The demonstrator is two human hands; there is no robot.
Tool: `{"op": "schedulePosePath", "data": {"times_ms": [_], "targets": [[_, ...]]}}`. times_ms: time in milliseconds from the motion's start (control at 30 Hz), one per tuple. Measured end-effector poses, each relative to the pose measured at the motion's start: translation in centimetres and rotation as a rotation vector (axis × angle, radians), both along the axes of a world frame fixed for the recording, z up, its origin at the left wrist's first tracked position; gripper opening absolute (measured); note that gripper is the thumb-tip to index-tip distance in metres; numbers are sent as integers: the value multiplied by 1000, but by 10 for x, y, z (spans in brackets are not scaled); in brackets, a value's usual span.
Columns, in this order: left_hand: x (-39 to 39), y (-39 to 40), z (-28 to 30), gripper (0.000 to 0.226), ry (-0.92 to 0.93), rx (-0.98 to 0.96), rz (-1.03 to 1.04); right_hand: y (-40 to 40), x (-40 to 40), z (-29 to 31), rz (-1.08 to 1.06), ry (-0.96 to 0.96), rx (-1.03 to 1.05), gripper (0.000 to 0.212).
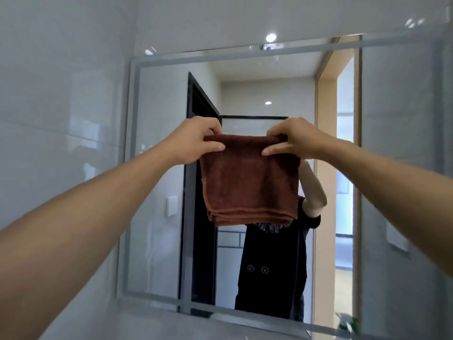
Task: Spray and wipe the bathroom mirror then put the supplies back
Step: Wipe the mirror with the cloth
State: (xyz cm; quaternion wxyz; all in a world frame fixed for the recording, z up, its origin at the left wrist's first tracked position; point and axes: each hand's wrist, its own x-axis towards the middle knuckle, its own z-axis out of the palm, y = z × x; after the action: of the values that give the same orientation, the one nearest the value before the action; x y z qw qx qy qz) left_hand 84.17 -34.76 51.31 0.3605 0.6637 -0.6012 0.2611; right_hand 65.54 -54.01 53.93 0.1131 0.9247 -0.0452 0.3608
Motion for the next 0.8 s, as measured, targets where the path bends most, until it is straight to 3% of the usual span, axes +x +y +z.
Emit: {"op": "schedulePosePath", "data": {"times_ms": [100,200,400,633,800], "targets": [[-4,16,-24,10,73,82,-62,8,-12,-20,61,166,285,24],[-9,29,-44,12,132,146,-92,16,-18,-41,93,256,404,20],[-13,50,-74,7,174,157,-82,42,-22,-72,8,222,407,8],[-11,81,-129,11,157,92,42,94,-14,-127,-169,136,324,14],[-2,110,-193,11,320,77,54,146,-11,-197,-228,129,340,14]]}}
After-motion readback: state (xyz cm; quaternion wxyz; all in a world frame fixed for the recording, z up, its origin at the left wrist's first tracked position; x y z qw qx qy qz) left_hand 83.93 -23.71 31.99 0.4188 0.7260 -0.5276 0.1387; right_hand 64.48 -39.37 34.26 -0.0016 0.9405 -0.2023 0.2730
